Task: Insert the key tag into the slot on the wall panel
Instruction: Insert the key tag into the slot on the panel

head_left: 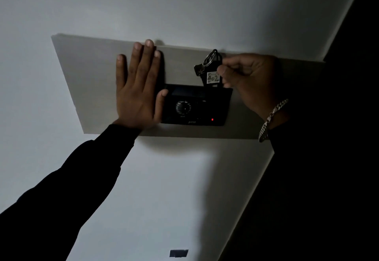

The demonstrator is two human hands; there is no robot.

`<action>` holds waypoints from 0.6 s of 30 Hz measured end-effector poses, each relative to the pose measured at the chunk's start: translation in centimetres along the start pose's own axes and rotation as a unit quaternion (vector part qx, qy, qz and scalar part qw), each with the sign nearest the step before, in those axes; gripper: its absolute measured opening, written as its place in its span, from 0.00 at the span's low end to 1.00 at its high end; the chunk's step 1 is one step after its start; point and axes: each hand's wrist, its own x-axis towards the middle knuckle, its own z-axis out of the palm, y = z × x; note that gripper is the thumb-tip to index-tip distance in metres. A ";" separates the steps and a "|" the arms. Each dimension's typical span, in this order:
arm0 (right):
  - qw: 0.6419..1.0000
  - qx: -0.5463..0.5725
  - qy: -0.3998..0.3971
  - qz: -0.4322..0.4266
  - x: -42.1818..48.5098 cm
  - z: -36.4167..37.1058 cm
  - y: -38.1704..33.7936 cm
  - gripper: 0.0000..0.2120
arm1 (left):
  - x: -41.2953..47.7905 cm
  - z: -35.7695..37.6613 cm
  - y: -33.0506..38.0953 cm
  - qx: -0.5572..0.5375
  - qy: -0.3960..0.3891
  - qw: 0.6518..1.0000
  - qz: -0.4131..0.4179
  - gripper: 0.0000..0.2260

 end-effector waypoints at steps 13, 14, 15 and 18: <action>0.997 0.040 -0.038 0.053 -0.3 0.8 1.3 0.09 | 0.0 -0.2 -0.7 0.064 -0.017 0.998 0.011 0.30; 0.997 0.031 -0.041 0.048 -0.4 0.7 1.4 0.09 | 0.0 -0.2 -1.0 0.070 -0.018 0.997 0.017 0.30; 0.998 0.016 -0.042 0.042 -0.6 0.7 1.4 0.09 | -0.1 -0.2 -1.2 0.076 -0.018 0.997 0.022 0.30; 0.998 -0.045 -0.045 0.025 -0.8 0.5 1.3 0.11 | -0.2 0.0 -1.6 0.082 -0.009 0.996 0.028 0.30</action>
